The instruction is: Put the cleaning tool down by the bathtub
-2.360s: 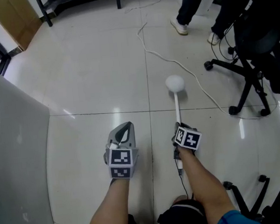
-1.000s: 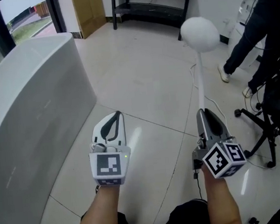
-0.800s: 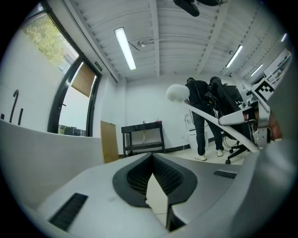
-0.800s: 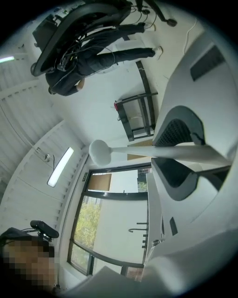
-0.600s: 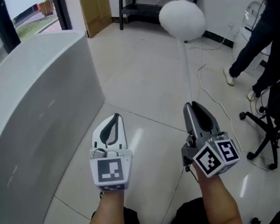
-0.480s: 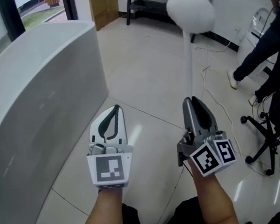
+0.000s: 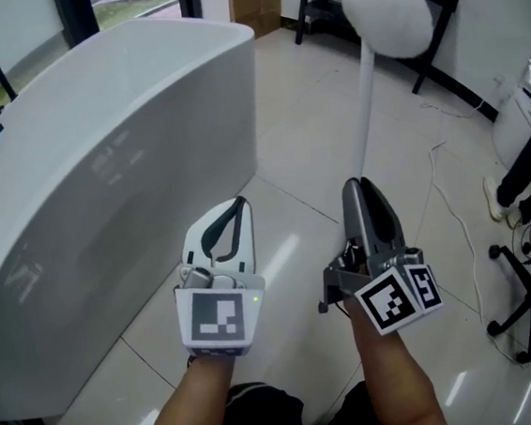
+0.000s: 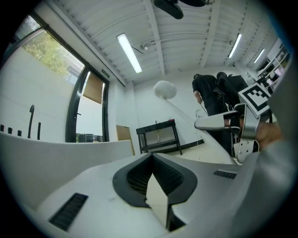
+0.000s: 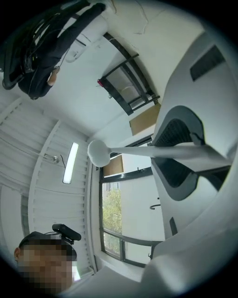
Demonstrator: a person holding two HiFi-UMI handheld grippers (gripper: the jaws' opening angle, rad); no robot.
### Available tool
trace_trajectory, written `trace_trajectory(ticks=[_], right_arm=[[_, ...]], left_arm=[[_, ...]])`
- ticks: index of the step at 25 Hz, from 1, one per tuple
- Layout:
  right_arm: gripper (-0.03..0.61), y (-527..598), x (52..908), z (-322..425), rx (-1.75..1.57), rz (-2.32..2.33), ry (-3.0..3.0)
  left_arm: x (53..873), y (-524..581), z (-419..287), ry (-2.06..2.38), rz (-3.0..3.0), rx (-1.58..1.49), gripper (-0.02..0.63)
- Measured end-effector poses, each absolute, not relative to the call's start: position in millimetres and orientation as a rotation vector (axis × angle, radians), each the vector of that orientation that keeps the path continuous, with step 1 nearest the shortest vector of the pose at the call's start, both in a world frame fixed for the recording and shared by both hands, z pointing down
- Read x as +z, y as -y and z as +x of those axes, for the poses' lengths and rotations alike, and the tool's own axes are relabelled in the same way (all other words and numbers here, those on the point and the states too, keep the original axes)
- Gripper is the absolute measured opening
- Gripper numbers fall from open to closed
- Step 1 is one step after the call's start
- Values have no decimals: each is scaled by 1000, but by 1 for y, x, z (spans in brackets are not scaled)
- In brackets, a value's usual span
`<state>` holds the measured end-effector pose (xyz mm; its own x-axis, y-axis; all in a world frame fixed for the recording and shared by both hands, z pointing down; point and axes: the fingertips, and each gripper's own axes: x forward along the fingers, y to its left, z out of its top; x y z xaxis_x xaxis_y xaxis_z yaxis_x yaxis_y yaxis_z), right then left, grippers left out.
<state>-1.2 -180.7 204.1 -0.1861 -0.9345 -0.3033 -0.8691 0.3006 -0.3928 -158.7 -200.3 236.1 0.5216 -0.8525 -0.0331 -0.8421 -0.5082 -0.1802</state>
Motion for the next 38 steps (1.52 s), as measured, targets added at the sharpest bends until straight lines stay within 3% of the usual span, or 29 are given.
trace_trajectory(ticks=[10,23,38], right_arm=[[100,230,238,-95,-491,-1253,-2022],[100,285,341,-180,-956,-1150,-1756],[103,329,526,-270,-1442,-1260,-1453]], left_arm=[[274,206,-240,-1611,-2543,-122,-5],[307,215,-332,-1749,-2452,-228,-5],[352,223,-409,-1872,-2445,-283,-4]])
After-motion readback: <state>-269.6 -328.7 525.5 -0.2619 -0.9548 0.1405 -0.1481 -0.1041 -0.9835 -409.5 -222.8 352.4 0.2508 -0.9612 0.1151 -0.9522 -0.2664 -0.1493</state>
